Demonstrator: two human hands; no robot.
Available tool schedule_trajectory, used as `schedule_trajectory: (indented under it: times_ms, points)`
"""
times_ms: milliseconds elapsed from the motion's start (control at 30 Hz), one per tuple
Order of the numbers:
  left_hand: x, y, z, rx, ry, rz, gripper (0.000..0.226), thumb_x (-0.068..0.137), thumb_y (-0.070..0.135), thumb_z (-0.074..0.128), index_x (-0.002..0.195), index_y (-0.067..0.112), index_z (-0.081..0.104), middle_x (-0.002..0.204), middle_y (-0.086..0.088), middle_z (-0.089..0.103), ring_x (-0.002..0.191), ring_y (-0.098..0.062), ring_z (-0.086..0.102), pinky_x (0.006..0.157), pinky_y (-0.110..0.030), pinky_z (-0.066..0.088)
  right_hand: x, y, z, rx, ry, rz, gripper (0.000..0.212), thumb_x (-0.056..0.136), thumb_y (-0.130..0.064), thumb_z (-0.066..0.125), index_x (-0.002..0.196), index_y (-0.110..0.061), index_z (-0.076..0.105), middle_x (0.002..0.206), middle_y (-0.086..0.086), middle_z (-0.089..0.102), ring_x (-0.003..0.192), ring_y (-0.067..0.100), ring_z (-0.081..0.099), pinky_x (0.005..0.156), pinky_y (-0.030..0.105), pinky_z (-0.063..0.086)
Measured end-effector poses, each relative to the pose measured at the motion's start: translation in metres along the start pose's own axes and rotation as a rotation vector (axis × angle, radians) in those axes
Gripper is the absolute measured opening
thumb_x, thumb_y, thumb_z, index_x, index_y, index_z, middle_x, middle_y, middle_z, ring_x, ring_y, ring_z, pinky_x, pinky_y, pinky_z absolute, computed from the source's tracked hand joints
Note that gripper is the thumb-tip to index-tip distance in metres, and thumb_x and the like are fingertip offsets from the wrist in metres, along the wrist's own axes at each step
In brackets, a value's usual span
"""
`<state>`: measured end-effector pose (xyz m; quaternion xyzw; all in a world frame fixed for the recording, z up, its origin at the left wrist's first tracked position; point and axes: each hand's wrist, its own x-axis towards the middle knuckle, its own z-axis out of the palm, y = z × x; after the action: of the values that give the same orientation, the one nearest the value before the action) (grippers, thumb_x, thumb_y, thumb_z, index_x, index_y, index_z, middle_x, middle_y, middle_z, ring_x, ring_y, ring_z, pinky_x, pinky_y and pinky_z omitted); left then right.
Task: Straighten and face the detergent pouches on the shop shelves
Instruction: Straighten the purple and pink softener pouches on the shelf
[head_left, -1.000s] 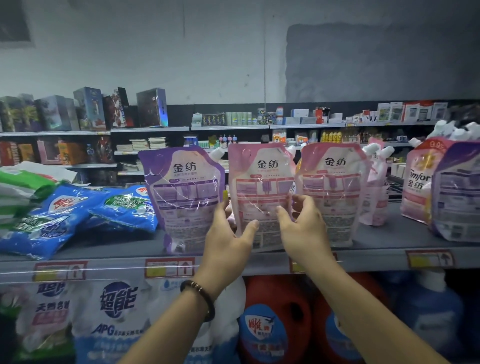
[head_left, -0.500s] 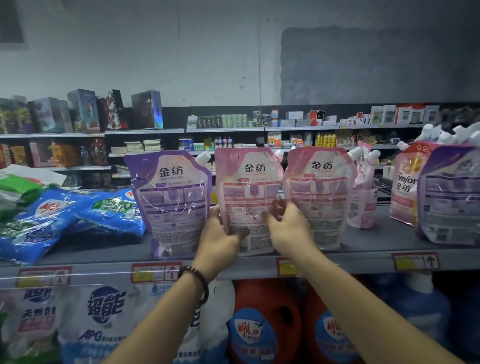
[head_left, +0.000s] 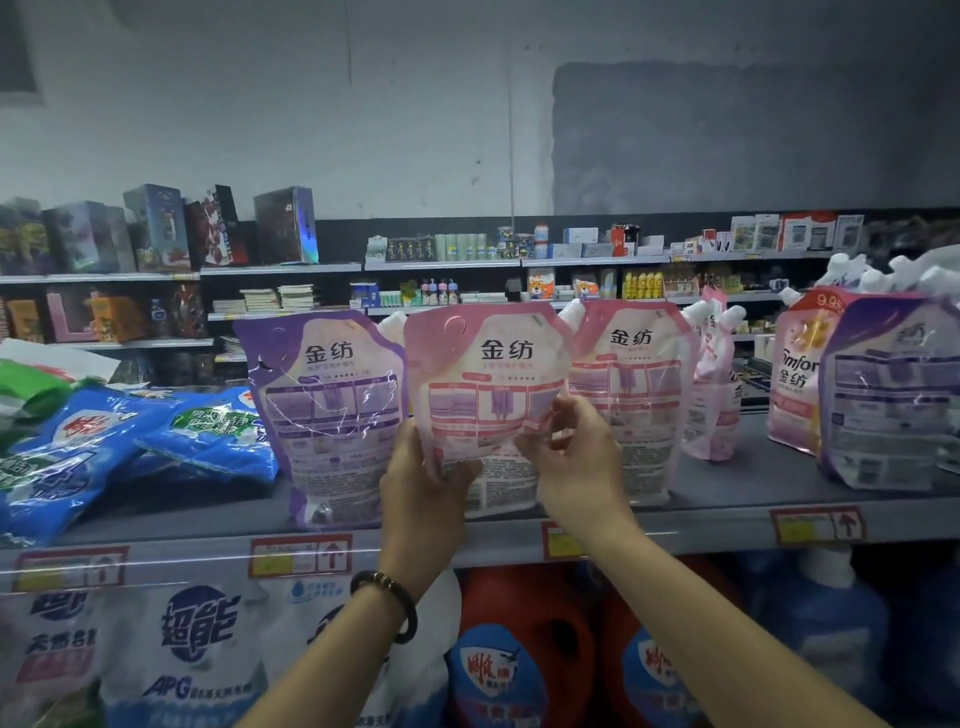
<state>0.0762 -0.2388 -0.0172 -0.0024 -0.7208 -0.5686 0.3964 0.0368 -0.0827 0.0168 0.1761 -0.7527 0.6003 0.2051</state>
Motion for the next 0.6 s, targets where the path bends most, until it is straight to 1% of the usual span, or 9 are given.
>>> schedule_trajectory:
  times_ms: [33,67,100,167,300,433,567,600]
  points:
    - [-0.001,0.003,0.0,0.008,0.006,0.037,0.043,0.087,-0.006,0.08,0.113,0.021,0.06,0.104,0.017,0.073,0.102,-0.013,0.074,0.086,-0.041,0.065,-0.002,-0.001,-0.002,-0.003,0.023,-0.033,0.024,0.09,-0.028,0.084,0.102,-0.029,0.062,0.099,-0.007,0.068,0.09,0.015,0.067,0.081,0.044,0.061]
    - [-0.002,0.008,0.0,0.016,0.014,0.078,0.039,0.088,-0.002,0.081,0.112,0.02,0.059,0.103,0.018,0.072,0.099,-0.012,0.074,0.084,-0.044,0.065,-0.003,-0.003,-0.005,-0.002,0.049,-0.066,0.024,0.091,-0.028,0.083,0.101,-0.028,0.061,0.098,-0.007,0.067,0.088,0.016,0.066,0.08,0.044,0.061]
    - [-0.003,0.013,0.0,0.025,0.02,0.117,0.036,0.09,0.003,0.081,0.112,0.02,0.059,0.103,0.016,0.072,0.098,-0.013,0.075,0.083,-0.048,0.065,-0.005,-0.005,-0.009,0.003,0.074,-0.101,0.023,0.092,-0.03,0.083,0.101,-0.028,0.061,0.097,-0.006,0.067,0.087,0.017,0.067,0.079,0.045,0.061]
    - [-0.006,0.025,0.004,0.028,0.026,0.184,0.033,0.092,0.009,0.079,0.114,0.021,0.058,0.105,0.012,0.071,0.099,-0.017,0.075,0.082,-0.052,0.064,-0.007,-0.011,-0.019,0.021,0.114,-0.158,0.023,0.092,-0.033,0.082,0.101,-0.027,0.061,0.097,-0.006,0.067,0.087,0.017,0.068,0.078,0.043,0.061]
    - [-0.017,0.054,0.021,-0.037,0.03,0.25,0.03,0.093,0.007,0.078,0.114,0.019,0.06,0.106,0.01,0.069,0.101,-0.022,0.074,0.084,-0.054,0.063,-0.008,-0.021,-0.048,0.041,0.159,-0.166,0.027,0.089,-0.032,0.083,0.109,-0.026,0.064,0.104,-0.006,0.07,0.09,0.01,0.069,0.079,0.039,0.062]
    - [-0.025,0.075,0.051,-0.081,0.015,0.236,0.033,0.093,0.006,0.077,0.116,0.022,0.06,0.108,0.009,0.072,0.102,-0.019,0.074,0.087,-0.051,0.062,-0.006,-0.022,-0.085,0.029,0.183,-0.201,0.026,0.09,-0.031,0.082,0.109,-0.03,0.064,0.101,-0.011,0.07,0.09,0.009,0.069,0.076,0.032,0.061]
    - [-0.034,0.089,0.093,-0.128,0.006,0.194,0.034,0.093,0.004,0.077,0.115,0.025,0.061,0.107,0.008,0.075,0.101,-0.014,0.074,0.085,-0.041,0.064,0.003,-0.014,-0.126,-0.004,0.199,-0.199,0.027,0.089,-0.029,0.084,0.107,-0.03,0.064,0.1,-0.01,0.069,0.087,0.009,0.068,0.07,0.016,0.053]
    - [-0.036,0.091,0.104,-0.14,0.002,0.185,0.034,0.094,0.004,0.077,0.115,0.025,0.061,0.107,0.008,0.075,0.101,-0.014,0.075,0.084,-0.039,0.063,0.007,-0.01,-0.135,-0.007,0.207,-0.194,0.026,0.089,-0.029,0.084,0.107,-0.028,0.065,0.1,-0.009,0.069,0.086,0.01,0.068,0.07,0.018,0.054]
